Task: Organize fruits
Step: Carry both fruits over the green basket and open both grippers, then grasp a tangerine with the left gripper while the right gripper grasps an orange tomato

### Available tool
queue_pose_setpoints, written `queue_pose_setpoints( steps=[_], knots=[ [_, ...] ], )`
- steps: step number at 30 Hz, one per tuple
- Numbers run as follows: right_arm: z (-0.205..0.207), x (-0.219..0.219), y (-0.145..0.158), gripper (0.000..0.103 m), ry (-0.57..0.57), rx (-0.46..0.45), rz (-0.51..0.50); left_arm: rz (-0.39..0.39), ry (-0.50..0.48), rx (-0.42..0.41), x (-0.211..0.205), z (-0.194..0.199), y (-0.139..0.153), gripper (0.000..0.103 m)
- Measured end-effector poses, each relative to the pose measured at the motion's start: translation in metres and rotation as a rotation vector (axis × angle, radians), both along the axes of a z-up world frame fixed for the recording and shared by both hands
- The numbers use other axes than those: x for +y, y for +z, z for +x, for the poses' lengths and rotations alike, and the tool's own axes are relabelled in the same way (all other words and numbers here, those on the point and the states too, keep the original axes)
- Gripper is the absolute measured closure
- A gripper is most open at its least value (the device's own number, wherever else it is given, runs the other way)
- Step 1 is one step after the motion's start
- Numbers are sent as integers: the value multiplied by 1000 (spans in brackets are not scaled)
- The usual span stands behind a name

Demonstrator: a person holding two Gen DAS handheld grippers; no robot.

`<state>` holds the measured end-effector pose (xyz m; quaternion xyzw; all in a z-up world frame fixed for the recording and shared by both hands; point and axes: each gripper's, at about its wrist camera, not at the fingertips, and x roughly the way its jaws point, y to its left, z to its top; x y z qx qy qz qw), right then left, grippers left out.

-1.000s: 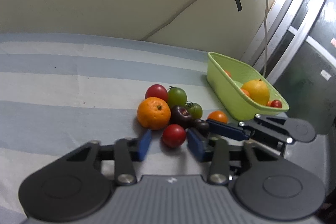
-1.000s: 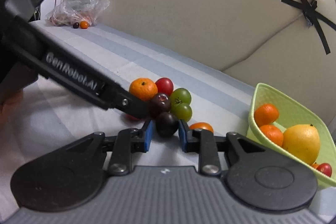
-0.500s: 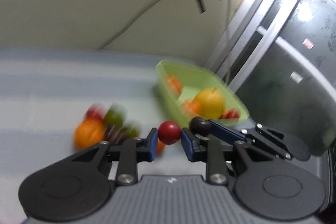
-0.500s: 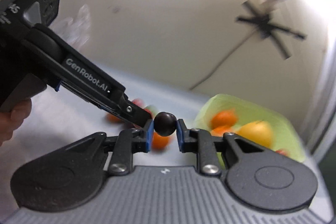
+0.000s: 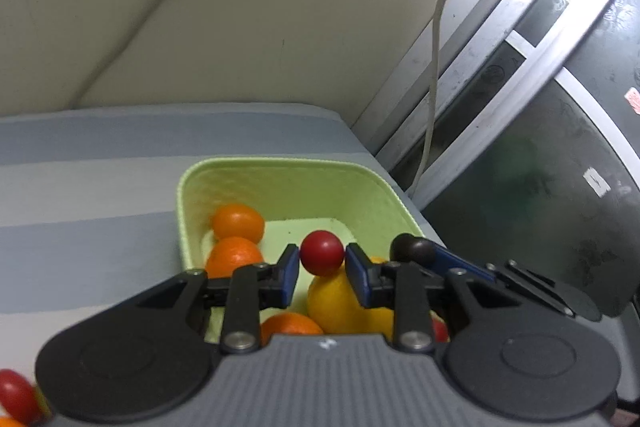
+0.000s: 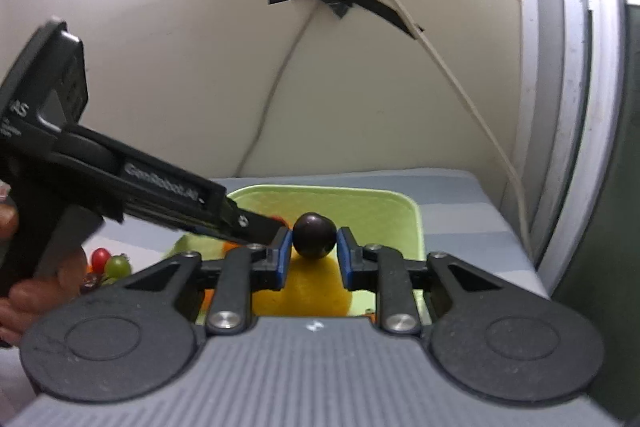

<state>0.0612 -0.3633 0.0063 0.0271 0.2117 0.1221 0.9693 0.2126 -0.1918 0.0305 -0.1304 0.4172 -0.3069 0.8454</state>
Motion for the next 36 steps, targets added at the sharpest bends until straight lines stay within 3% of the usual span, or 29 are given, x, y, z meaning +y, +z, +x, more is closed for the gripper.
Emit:
queue_pose_setpoints(
  steps=[2, 3, 7, 13, 18, 21, 25, 29, 36],
  knots=[
    [3, -1, -3, 61, -5, 1, 8, 7, 11, -5, 0, 1, 0, 52],
    [7, 0, -1, 58, -12, 0, 12, 6, 17, -4, 1, 1, 1, 50],
    [-4, -2, 4, 56, -35, -32, 31, -5, 25, -22, 19, -8, 14, 50],
    [-49, 15, 13, 56, 11, -100, 47, -92, 109, -108, 115, -56, 39, 50],
    [-70, 49, 5, 59, 149, -55, 111, -20, 275, -115, 202, -99, 24, 50],
    [-73, 78, -1, 60, 211, -28, 112, -14, 317, -90, 228, -116, 9, 50],
    [-61, 109, -9, 60, 222, 14, 65, -62, 294, -65, 231, -121, -3, 50],
    [-45, 125, -17, 60, 200, 62, 5, -106, 274, -35, 217, -110, -13, 28],
    [-41, 123, -34, 56, 170, 102, -39, -119, 254, 14, 199, -94, -37, 29]
  ],
)
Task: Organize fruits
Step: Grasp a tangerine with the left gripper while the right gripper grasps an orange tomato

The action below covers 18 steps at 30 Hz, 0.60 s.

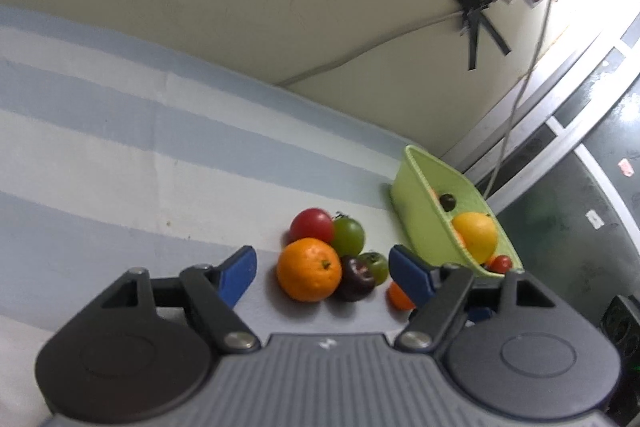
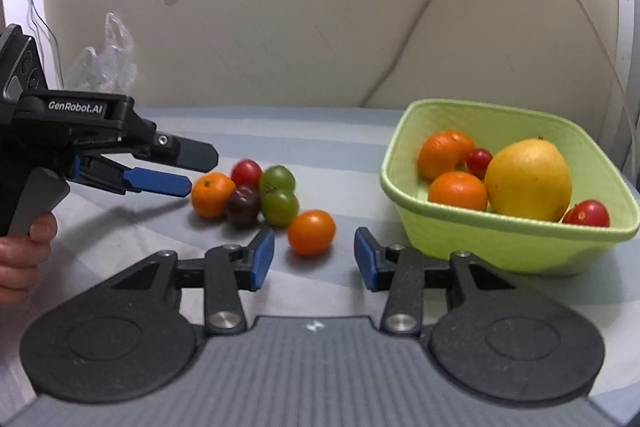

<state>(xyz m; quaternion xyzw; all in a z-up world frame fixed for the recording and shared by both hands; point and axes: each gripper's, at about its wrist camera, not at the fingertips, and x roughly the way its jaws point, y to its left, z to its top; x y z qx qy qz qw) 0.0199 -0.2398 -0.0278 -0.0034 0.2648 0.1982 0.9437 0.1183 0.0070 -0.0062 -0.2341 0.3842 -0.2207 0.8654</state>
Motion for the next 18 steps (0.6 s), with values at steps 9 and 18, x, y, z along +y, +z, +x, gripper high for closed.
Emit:
queue_pose_setpoints(
  steps=[9, 18],
  knots=[
    [9, 9, -4, 72, 23, 20, -3, -39, 43, 3, 8, -9, -9, 67],
    [-36, 3, -2, 73, 43, -14, 53, -93, -14, 11, 5, -46, 6, 68]
  ],
)
